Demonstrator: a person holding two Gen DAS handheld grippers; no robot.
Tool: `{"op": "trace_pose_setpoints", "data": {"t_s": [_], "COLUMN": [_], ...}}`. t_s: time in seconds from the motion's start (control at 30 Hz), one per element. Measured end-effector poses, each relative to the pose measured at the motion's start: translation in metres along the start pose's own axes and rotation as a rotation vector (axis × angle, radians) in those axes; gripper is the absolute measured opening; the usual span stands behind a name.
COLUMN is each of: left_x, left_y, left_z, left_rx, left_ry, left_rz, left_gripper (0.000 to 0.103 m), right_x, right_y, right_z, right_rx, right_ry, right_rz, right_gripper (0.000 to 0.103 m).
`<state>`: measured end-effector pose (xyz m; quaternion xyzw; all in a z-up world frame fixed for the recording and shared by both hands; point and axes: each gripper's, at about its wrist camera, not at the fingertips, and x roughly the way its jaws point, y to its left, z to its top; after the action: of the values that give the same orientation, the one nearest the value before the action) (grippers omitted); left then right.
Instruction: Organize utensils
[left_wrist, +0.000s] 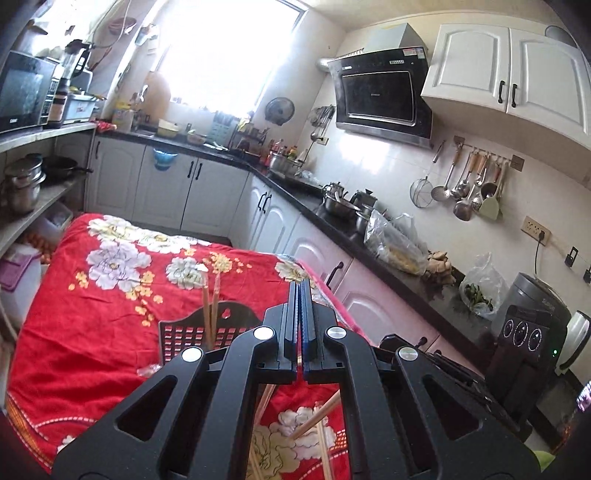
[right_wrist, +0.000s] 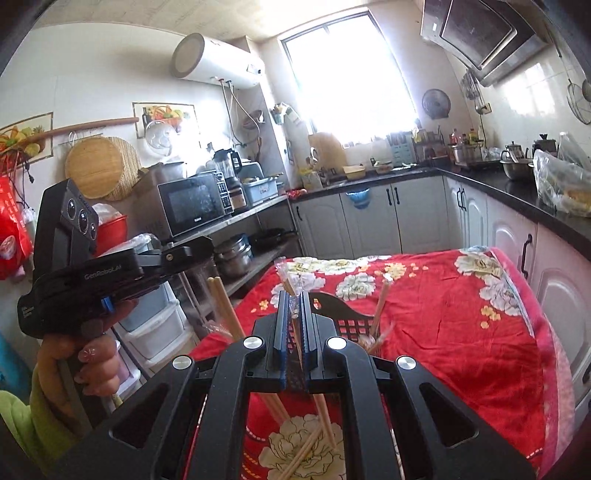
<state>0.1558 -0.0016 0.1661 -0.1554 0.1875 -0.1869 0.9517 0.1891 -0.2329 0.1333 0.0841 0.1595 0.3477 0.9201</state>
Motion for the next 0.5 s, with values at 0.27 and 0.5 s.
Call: {"op": "trace_pose_setpoints", "data": {"t_s": [0.27, 0.5], "left_x": [0.004, 0.001], "left_y": [-0.005, -0.005], "left_z": [0.015, 0.034], "left_rx": [0.027, 0.036], "left_ry": [-0.019, -0.064], "left_rz": [0.004, 0.015], "left_gripper": [0.000, 0.000], "right_x": [0.004, 0.013], "right_y": [0.010, 0.018], "right_z": [0.015, 0.033], "right_rx": [-0.013, -0.027], "right_ry": [-0.026, -0.063], "right_rz": [0.018, 0.040], "right_gripper": [0.006, 0.006]}}
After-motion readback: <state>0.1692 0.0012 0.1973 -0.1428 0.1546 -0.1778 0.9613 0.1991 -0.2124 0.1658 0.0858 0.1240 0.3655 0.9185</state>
